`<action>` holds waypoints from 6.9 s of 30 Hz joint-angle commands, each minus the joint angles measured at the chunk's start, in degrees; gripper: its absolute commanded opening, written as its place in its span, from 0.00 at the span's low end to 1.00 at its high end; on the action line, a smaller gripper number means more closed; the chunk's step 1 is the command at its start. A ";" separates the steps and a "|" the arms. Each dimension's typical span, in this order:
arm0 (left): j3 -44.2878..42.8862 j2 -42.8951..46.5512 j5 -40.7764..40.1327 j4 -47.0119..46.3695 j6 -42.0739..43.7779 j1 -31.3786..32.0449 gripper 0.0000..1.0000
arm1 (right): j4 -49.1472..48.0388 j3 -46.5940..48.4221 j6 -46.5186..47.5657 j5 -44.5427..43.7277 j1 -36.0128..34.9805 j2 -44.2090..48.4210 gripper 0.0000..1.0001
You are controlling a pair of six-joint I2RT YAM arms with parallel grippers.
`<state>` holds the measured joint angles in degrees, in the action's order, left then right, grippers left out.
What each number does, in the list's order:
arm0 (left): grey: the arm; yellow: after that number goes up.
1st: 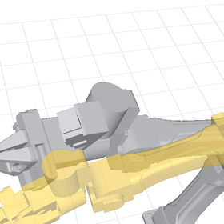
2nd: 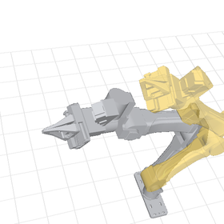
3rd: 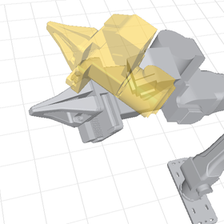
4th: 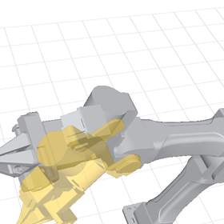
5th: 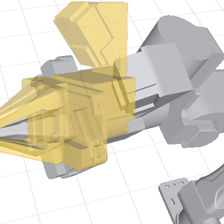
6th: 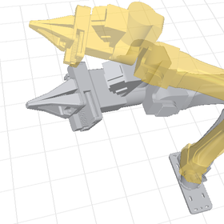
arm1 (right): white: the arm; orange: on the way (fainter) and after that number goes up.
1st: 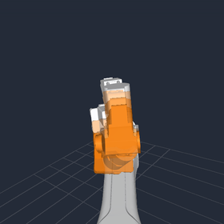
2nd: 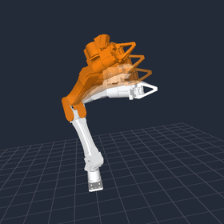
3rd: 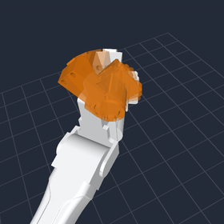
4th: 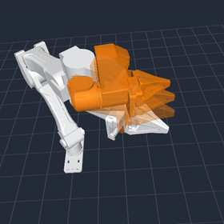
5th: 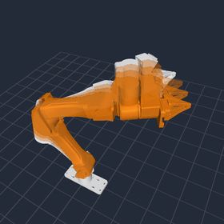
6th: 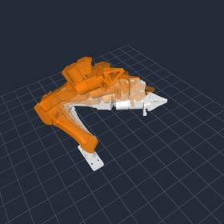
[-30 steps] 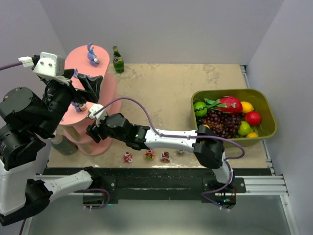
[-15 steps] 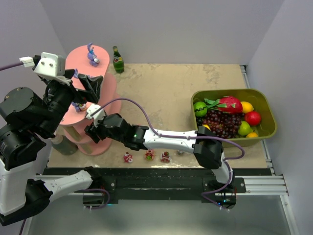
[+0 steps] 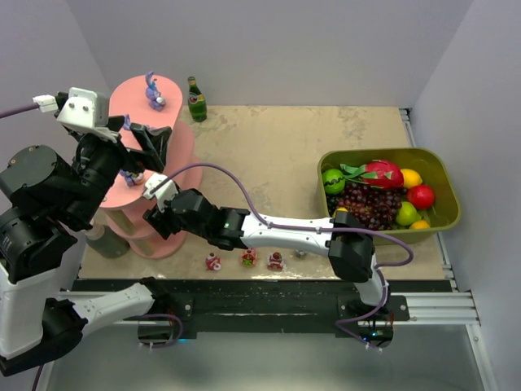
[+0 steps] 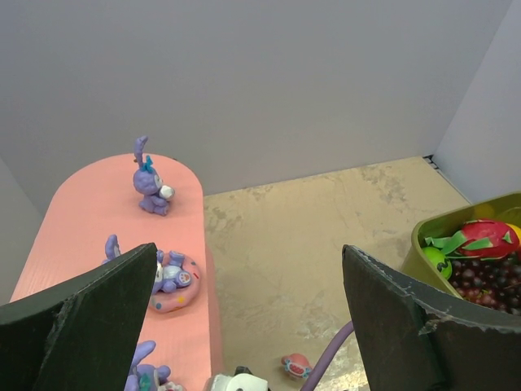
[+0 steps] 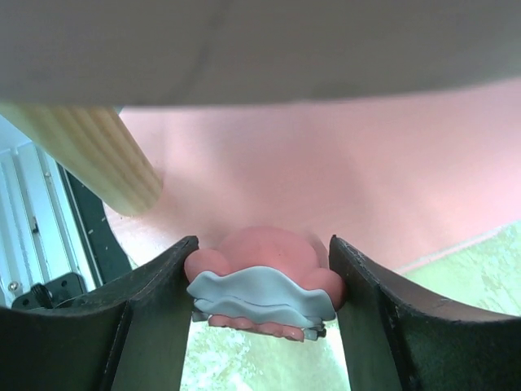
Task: Place and organize the plastic toys onto the shelf
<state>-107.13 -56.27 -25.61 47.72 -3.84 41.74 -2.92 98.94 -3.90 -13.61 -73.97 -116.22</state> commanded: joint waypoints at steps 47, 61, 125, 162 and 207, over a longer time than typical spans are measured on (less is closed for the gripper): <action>-7.30 -2.62 -2.69 6.77 -2.76 -0.25 0.99 | 11.10 0.03 -3.83 -4.06 -2.22 -3.13 0.43; -8.18 -2.70 -2.61 8.17 -3.19 -0.25 1.00 | 6.34 -1.11 -3.74 -8.54 -3.37 -5.33 0.49; -9.59 -0.60 -2.43 6.50 -0.65 -0.25 0.99 | -6.14 -13.51 -9.98 -8.81 -3.72 14.28 0.34; -9.15 0.72 -4.72 7.30 -1.09 -0.25 0.99 | -1.57 -3.22 -11.39 -5.20 0.76 5.83 0.23; -10.38 0.90 -3.66 6.86 -1.61 -0.25 0.99 | 10.92 -17.73 -5.07 -1.79 17.37 1.18 0.61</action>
<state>-116.05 -55.27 -29.80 56.21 -5.78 41.74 12.03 78.04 -14.00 -18.79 -58.54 -115.09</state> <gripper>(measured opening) 0.994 0.672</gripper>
